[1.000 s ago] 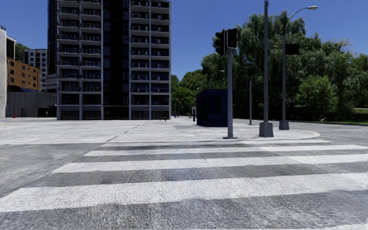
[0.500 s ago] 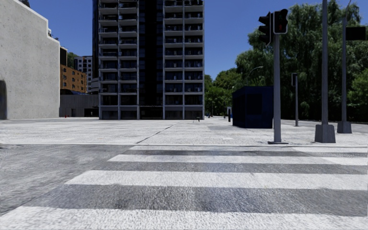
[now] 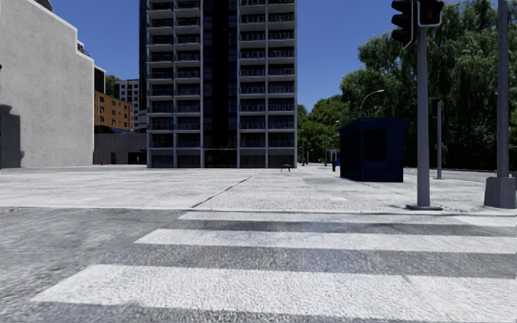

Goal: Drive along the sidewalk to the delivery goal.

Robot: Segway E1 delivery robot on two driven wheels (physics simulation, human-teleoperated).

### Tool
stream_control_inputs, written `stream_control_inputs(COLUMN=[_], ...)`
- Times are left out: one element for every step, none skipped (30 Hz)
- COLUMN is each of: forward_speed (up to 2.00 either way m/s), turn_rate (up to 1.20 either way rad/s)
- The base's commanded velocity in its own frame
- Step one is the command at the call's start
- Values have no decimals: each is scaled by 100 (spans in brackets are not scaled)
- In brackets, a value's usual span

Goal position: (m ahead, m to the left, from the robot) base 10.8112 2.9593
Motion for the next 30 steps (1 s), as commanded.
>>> stream_control_inputs(forward_speed=[200, 200, 200, 200, 200, 200, 200, 200, 200, 200, 200, 200, 200, 200, 200, 200, 200, 200, 200, 200, 200, 200, 200, 200, 200, 200, 200, 200, 200, 200], turn_rate=[0, 0, 0, 0, 0, 0, 0, 0, 0, 0, 0, 0, 0, 0, 0, 0, 0, 0, 0, 0, 0, 0, 0, 0, 0, 0, 0, 0, 0, 0])
